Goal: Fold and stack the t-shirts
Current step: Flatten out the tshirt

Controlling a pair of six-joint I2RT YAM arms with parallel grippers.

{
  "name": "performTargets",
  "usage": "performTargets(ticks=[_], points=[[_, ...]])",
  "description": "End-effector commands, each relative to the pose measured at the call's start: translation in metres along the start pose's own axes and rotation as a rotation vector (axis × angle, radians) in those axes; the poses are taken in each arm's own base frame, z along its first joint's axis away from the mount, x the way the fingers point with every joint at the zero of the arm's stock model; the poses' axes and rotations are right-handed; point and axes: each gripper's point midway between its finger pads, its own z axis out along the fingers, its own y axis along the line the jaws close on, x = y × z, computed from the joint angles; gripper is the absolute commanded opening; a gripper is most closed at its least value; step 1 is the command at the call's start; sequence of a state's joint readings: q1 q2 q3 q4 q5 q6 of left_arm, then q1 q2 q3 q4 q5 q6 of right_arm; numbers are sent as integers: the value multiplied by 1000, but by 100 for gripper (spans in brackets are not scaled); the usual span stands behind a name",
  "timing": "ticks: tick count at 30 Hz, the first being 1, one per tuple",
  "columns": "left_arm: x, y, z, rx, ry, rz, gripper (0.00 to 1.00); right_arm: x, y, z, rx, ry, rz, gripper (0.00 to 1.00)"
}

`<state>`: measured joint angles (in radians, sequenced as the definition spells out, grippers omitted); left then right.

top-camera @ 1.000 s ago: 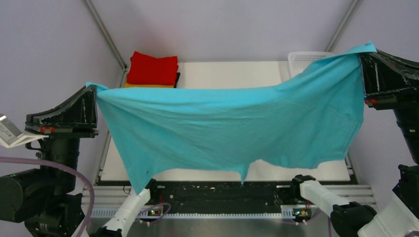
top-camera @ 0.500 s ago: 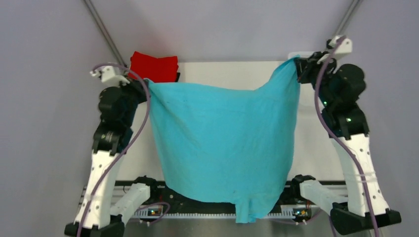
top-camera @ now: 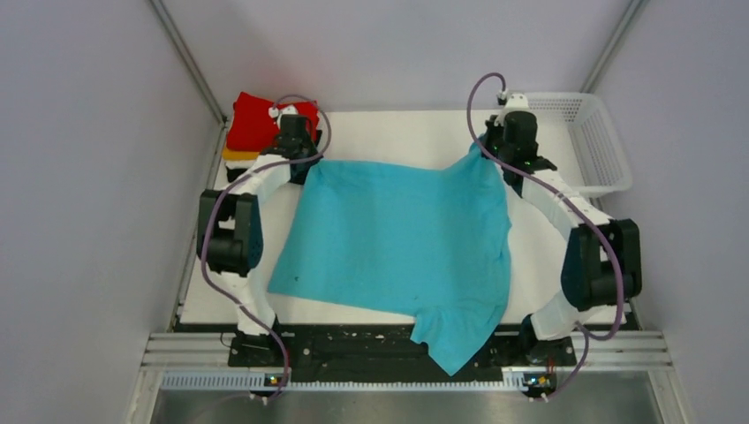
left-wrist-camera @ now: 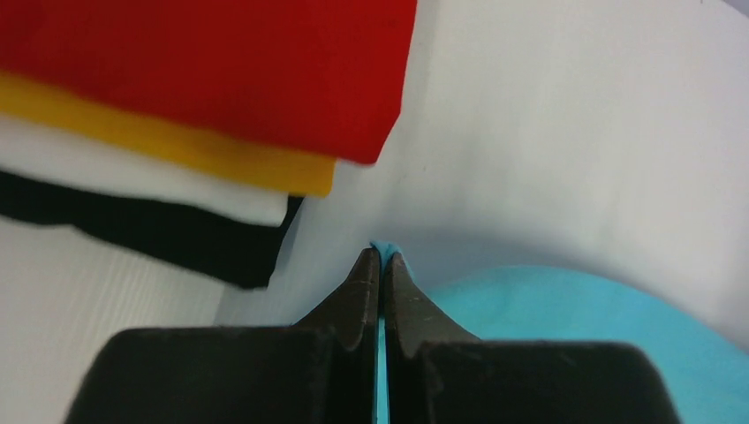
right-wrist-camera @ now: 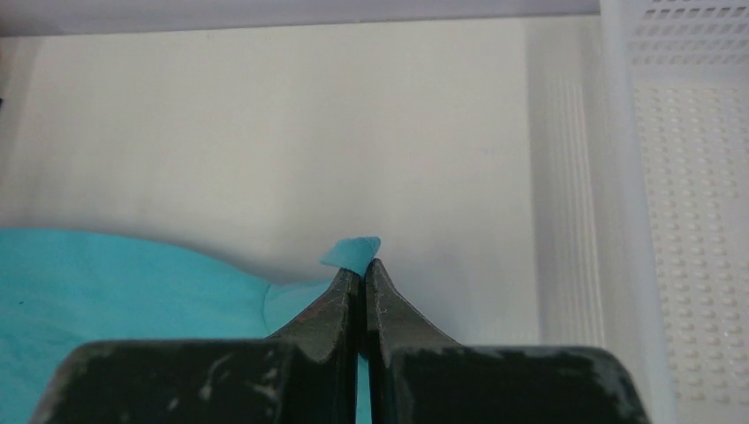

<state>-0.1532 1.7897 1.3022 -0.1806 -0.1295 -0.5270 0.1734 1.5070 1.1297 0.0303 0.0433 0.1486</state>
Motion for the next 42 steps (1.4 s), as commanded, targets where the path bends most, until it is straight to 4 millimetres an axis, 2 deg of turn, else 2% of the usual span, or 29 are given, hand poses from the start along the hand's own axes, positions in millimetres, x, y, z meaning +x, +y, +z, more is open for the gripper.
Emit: performTargets(ticks=[1, 3, 6, 8, 11, 12, 13, 14, 15, 16, 18, 20, 22, 25, 27, 28, 30, 32, 34, 35, 37, 42], points=[[-37, -30, 37, 54, -44, -23, 0, -32, -2, 50, 10, -106, -28, 0], [-33, -34, 59, 55, -24, -21, 0, -12, -5, 80, 22, -58, -38, 0], [-32, -31, 88, 21, -25, -15, 0, -5, -14, 113, 73, -44, -54, 0], [-42, -29, 96, -14, -44, -4, 13, -1, -24, 129, 128, -36, -58, 2], [-44, -24, 107, -64, -32, 11, 23, 4, -40, 142, 228, -11, -53, 13], [-46, -26, 106, -60, -33, 11, 31, 3, -46, 144, 267, -7, -45, 21], [-47, -26, 104, -60, -32, 7, 45, 1, -52, 144, 304, -5, -35, 37], [-49, -27, 100, -58, -34, 3, 75, -1, -55, 144, 328, -3, -28, 55], [-51, -28, 95, -56, -32, 1, 96, -6, -58, 141, 347, -10, -16, 71], [-54, -31, 90, -47, -36, 0, 98, -12, -58, 138, 361, -19, -7, 84], [-64, -39, 73, -19, -52, 1, 98, -26, -52, 130, 339, -35, 3, 92], [-72, -49, 53, 14, -68, 7, 99, -32, -43, 118, 305, -26, 18, 98], [-80, -60, 27, 45, -80, 25, 99, -41, -36, 102, 286, -34, 37, 99], [-83, -68, -1, 75, -68, 62, 99, -58, -39, 82, 337, -27, 74, 99], [-85, -78, -16, 142, -63, 97, 99, -64, -32, 80, 290, 39, 51, 99], [-85, -80, -22, 159, -65, 101, 99, -60, -23, 81, 211, 125, 46, 99], [-88, -80, -29, 164, -70, 104, 99, -33, -2, 81, 60, 343, 79, 99], [-86, -77, -32, 150, -62, 102, 99, 11, 10, 84, -34, 528, 118, 99], [-82, -74, -33, 142, -47, 102, 99, 39, 6, 80, -32, 634, 110, 99], [-79, -73, -33, 141, -36, 104, 99, 46, 1, 79, -5, 659, 100, 99], [-75, -72, -35, 145, -24, 112, 99, 49, -12, 78, 70, 668, 83, 99], [-73, -68, -45, 144, -23, 111, 99, 32, -33, 72, 203, 672, 51, 99]])
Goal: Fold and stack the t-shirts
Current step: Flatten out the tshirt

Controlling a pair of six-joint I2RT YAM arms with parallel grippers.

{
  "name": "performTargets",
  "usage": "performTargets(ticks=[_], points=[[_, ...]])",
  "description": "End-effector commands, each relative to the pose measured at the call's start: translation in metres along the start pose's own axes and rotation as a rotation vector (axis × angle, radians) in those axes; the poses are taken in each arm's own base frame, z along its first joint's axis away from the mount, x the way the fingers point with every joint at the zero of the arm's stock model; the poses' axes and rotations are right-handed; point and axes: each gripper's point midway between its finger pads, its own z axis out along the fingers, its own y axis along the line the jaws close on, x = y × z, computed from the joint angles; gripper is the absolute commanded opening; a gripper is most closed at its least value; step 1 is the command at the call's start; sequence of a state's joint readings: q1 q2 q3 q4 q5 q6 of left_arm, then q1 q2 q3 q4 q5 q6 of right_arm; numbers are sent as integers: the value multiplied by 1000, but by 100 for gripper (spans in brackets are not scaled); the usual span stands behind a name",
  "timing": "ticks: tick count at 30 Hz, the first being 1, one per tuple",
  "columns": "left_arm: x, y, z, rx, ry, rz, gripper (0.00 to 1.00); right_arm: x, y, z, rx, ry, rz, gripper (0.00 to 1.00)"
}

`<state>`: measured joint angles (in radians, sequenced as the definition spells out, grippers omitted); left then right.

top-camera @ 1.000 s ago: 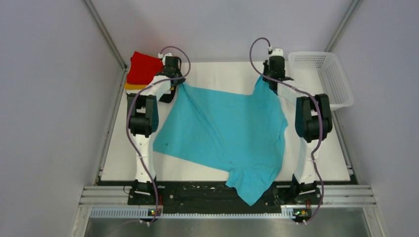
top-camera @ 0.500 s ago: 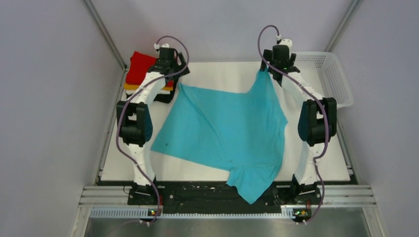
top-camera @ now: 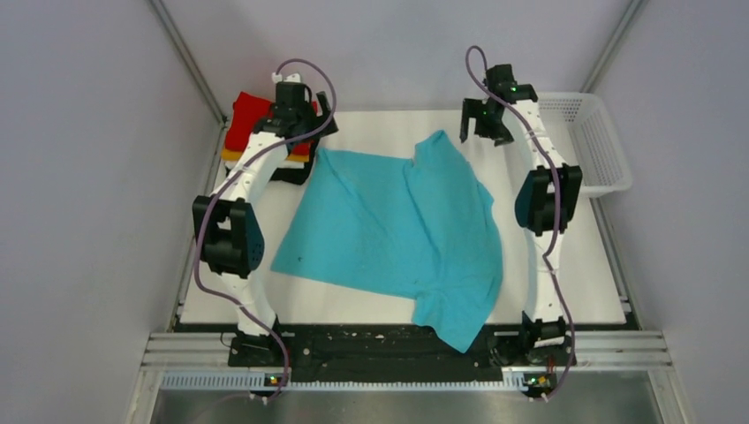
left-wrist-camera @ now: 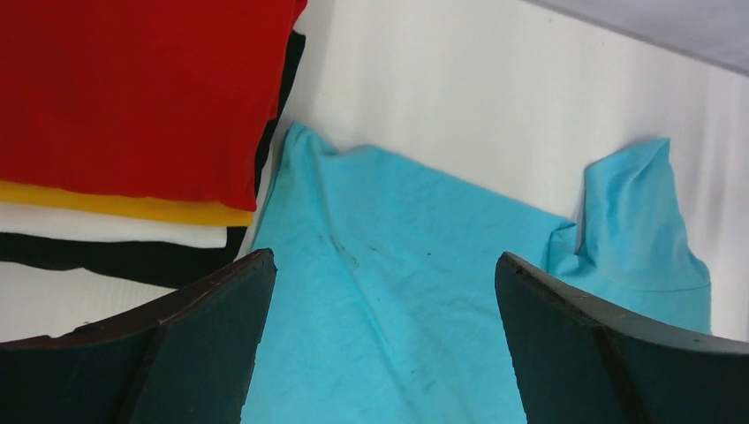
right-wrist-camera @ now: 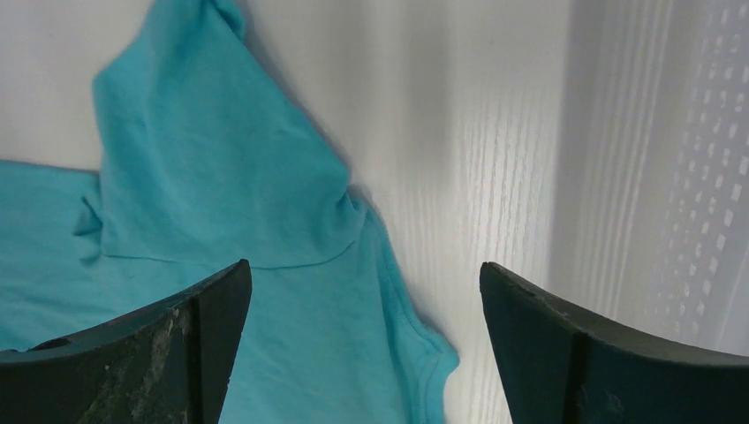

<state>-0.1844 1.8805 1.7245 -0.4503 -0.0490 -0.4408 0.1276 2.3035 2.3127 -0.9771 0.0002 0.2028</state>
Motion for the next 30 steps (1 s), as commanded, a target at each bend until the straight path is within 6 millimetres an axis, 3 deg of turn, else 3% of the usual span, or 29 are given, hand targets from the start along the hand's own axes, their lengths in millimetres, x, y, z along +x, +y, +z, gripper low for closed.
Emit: performTargets(ticks=[1, 5, 9, 12, 17, 18, 24, 27, 30], points=[[-4, -3, -22, 27, -16, 12, 98, 4, -13, -27, 71, 59, 11, 99], [10, 0, -35, 44, -7, 3, 99, 13, 27, -39, -170, 25, 30, 99], [50, 10, -34, 66, 43, -15, 99, 35, 41, -37, -279, -28, 94, 99], [86, 24, -25, 43, 106, -40, 99, 65, 35, -22, -262, 0, 141, 99], [129, 33, -8, 31, 234, -79, 99, 96, 11, -7, -153, -39, 186, 99], [136, 35, -4, 24, 248, -93, 99, 107, 10, -2, -161, -31, 187, 99], [164, 48, 7, 5, 283, -148, 99, 128, 30, 25, -298, -5, 198, 99], [176, 64, 6, -39, 303, -176, 99, 140, 9, 39, -175, 8, 243, 99], [197, 83, -3, -86, 334, -222, 99, 145, -16, 36, -58, -6, 299, 99]])
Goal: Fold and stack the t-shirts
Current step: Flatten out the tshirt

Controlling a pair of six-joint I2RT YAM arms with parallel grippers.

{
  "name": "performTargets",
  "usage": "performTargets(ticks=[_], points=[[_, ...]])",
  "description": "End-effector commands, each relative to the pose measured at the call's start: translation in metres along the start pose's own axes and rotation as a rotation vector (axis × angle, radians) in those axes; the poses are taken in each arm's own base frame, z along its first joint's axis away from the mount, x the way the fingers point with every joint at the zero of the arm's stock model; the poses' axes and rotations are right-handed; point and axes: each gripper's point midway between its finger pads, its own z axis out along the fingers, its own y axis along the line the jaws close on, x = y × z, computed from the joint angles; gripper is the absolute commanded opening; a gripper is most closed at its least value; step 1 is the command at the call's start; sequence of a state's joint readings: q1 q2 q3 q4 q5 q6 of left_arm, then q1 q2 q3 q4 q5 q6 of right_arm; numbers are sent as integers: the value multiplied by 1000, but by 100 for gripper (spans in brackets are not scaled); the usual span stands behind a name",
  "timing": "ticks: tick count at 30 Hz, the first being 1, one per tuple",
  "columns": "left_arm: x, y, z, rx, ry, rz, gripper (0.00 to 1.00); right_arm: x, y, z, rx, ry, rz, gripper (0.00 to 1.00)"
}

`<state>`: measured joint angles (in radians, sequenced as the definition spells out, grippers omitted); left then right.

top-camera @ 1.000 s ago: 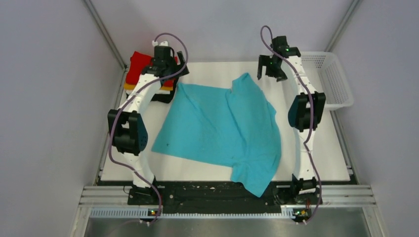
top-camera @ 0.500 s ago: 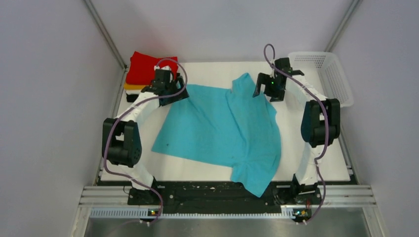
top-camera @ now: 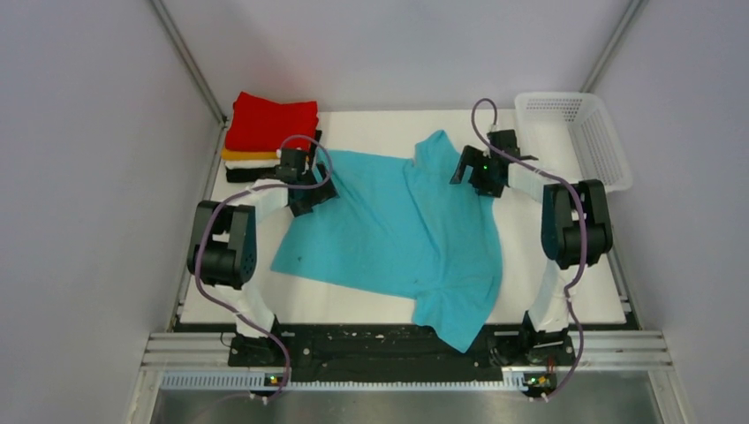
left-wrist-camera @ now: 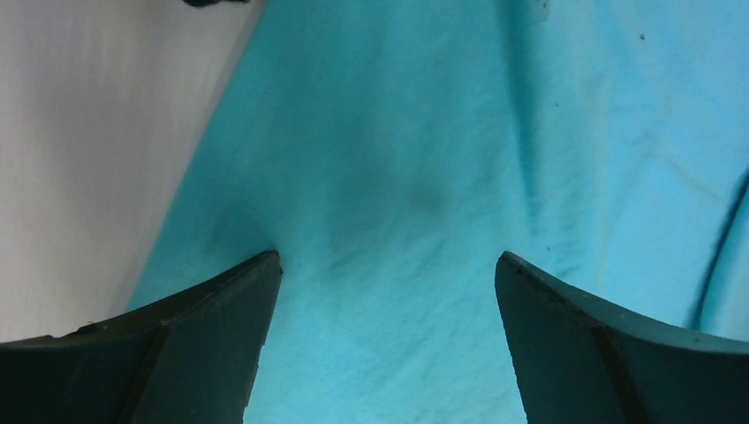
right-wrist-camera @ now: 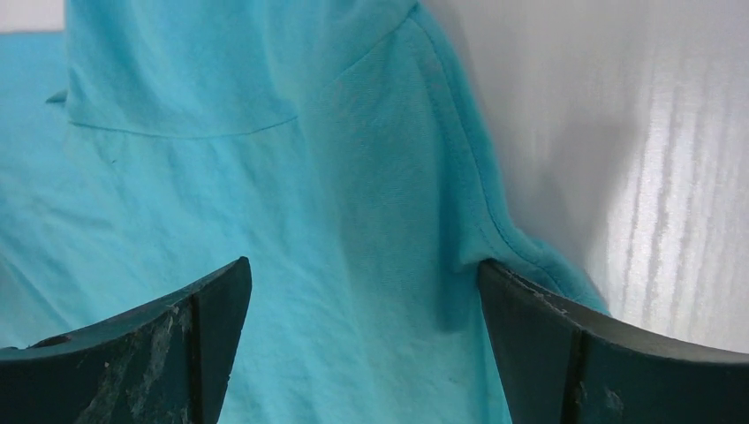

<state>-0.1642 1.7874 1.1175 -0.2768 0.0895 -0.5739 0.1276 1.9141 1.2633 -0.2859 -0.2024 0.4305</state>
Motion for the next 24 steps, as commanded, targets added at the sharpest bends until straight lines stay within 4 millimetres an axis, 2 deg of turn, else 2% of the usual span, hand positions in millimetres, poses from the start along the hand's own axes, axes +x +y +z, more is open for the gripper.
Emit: performTargets(ticks=[1, 6, 11, 14, 16, 19, 24], points=[[10, 22, -2, -21, -19, -88, 99, -5, -40, -4, 172, -77, 89, 99], [37, 45, -20, -76, -23, -146, 99, -11, -77, -28, 331, -125, 133, 99], [57, 67, -39, -133, -59, -200, 99, -4, -102, -43, 389, -142, 179, 99], [65, 69, -44, -122, -65, -210, 99, -6, -90, -43, 313, -151, 147, 99], [59, 65, -46, -113, -75, -202, 99, -14, -75, -42, 236, -164, 109, 99], [41, 55, -53, -103, -100, -198, 99, -30, -53, -48, 176, -187, 35, 99], [-6, 27, -79, -55, -192, -165, 99, -59, -19, -75, 196, -272, -84, 99]])
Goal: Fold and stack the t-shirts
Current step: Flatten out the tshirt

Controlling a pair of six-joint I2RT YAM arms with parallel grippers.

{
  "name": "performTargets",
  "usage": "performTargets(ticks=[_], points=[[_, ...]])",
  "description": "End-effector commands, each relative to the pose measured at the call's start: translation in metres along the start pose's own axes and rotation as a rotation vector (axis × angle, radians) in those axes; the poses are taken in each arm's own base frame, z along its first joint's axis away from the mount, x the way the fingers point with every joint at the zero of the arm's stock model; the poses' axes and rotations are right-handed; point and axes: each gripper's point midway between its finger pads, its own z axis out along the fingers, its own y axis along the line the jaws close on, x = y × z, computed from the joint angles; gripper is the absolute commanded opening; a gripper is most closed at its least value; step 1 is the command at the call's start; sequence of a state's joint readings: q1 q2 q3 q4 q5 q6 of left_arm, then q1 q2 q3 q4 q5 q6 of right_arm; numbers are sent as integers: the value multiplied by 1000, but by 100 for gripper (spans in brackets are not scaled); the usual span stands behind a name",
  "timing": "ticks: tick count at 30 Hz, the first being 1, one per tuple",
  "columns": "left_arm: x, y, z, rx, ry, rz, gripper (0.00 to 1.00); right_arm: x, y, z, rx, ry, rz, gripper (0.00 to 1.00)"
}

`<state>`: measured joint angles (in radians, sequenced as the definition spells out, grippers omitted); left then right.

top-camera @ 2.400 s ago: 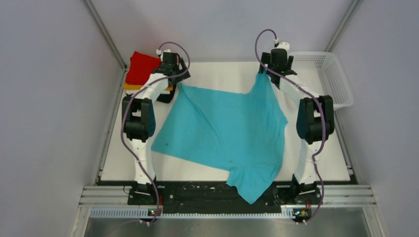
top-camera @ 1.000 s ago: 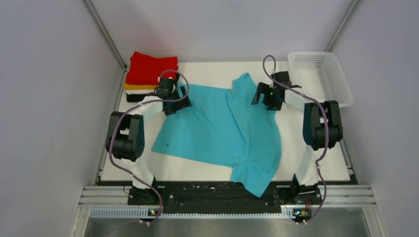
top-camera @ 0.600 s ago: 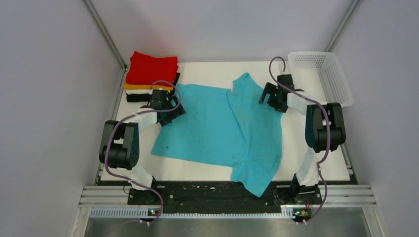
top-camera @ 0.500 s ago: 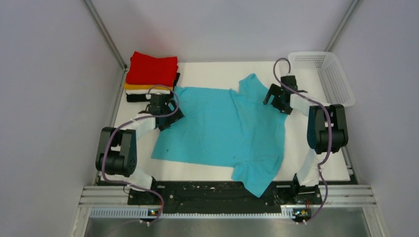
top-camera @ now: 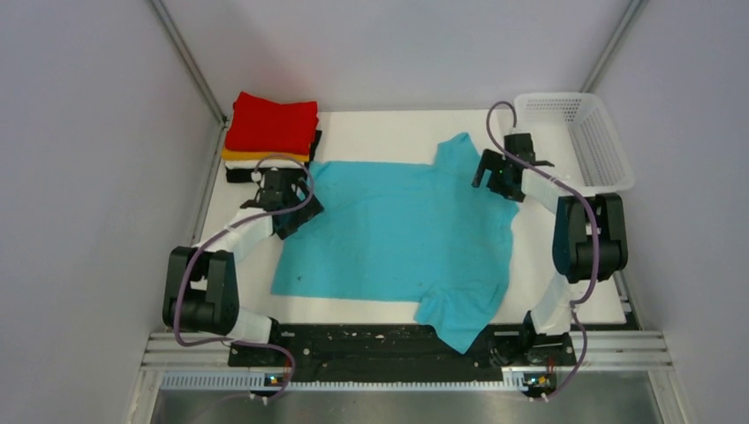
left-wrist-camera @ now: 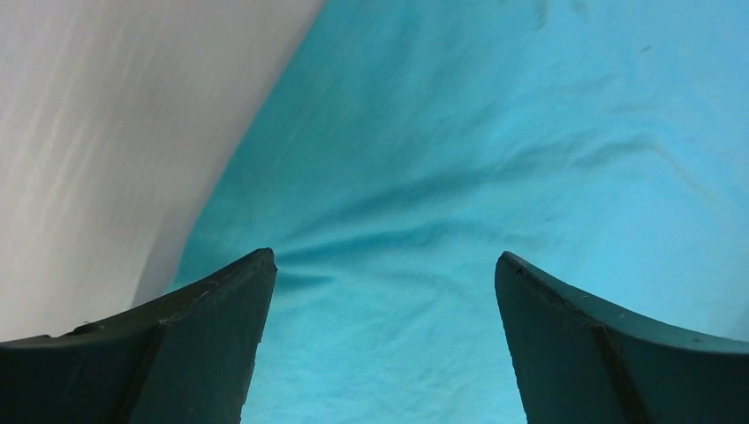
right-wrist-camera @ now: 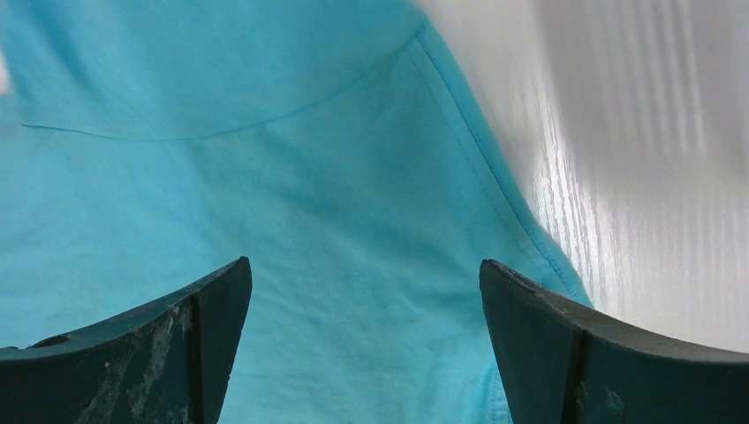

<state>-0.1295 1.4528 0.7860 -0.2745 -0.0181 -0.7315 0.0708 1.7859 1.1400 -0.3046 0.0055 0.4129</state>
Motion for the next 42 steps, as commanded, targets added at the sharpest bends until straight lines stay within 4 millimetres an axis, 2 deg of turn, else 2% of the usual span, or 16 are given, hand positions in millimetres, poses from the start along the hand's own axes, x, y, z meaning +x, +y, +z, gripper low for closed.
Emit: performTargets(ticks=[1, 4, 7, 10, 12, 14, 15, 18, 24, 29, 33, 37, 39, 42], points=[[-50, -38, -29, 72, -113, 20, 99, -61, 38, -52, -26, -211, -103, 99], [-54, -56, -33, 119, -107, 68, 99, -57, 43, -66, 14, -251, -114, 99], [-47, -75, -25, 154, -61, 116, 99, -35, 41, -69, 32, -230, -93, 99], [-32, -92, -2, 181, 21, 169, 99, -1, 36, -62, 42, -172, -83, 99], [-23, -99, 15, 158, 58, 206, 99, 12, 32, -57, 49, -152, -83, 99], [-21, -109, 30, 133, 75, 235, 99, 21, 28, -47, 66, -124, -86, 99], [-18, -107, 42, 108, 94, 238, 99, 23, 28, -42, 71, -110, -88, 99], [-16, -111, 62, 90, 126, 239, 99, 30, 26, -25, 96, -66, -96, 99], [-15, -120, 87, 94, 156, 232, 99, 37, 14, 13, 157, 2, -78, 99], [-18, -136, 107, 124, 178, 222, 99, 26, 5, 39, 155, 29, -8, 99], [-22, -147, 124, 137, 190, 215, 99, 1, -2, 55, 181, 7, -27, 99], [-30, -155, 139, 144, 191, 200, 99, -29, 7, 69, 171, -27, -52, 99], [-36, -156, 140, 143, 191, 197, 99, -41, 12, 72, 171, -38, -68, 99], [-49, -166, 121, 172, 160, 210, 99, -57, 23, 60, 137, -66, -86, 99]])
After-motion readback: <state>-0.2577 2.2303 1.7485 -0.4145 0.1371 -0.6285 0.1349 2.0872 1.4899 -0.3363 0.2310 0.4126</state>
